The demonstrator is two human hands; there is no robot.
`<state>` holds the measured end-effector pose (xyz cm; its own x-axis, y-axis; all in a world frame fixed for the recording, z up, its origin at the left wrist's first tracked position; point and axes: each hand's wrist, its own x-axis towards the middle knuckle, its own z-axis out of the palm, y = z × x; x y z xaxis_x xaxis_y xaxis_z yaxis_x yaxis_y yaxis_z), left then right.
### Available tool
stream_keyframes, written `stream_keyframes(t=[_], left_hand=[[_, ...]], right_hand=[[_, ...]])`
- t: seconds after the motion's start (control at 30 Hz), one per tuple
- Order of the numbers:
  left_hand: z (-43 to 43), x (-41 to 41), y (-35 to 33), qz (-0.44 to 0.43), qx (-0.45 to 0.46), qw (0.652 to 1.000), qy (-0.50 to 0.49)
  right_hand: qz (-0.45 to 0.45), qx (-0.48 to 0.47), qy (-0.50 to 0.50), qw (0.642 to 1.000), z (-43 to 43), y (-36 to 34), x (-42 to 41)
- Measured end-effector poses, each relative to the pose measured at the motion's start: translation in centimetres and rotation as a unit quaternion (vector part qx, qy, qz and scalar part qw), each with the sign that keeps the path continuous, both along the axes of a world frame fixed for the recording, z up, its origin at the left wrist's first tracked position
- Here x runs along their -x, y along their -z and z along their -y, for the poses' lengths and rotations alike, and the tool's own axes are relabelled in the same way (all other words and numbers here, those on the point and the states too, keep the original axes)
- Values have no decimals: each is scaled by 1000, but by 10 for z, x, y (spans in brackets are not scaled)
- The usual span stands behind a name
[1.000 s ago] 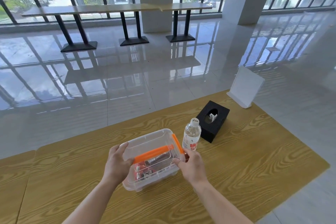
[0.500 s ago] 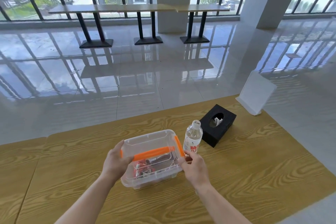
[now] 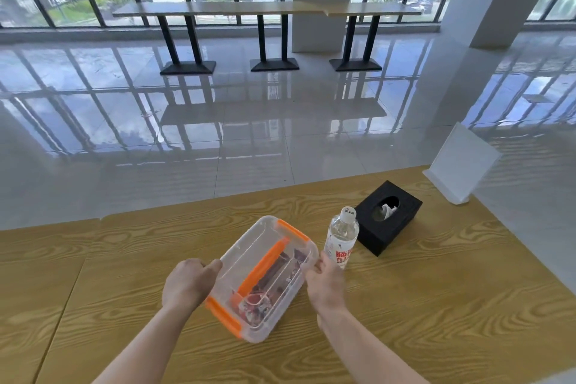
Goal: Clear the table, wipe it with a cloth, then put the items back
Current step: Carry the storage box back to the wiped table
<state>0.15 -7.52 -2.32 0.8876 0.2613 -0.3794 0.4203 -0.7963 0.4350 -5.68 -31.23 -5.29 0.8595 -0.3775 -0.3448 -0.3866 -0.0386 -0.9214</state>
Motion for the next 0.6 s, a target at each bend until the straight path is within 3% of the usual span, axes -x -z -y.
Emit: stream_keyframes(t=[0.13,0.3,0.43,0.6], left_hand=[[-1,3,5,-34,9,999,21],[14,2,9,-15,164,986,15],[23,6,11,-11,169,985,17],[35,6,7,-36,282,958,-31]], right_hand=[[-9,24,-24,999,-2,-14,-19],[-23,101,-75,992,-6,-14,3],[-15,112,-91,989,-11,-12,5],[6,134,-104,986,0,-15,-14]])
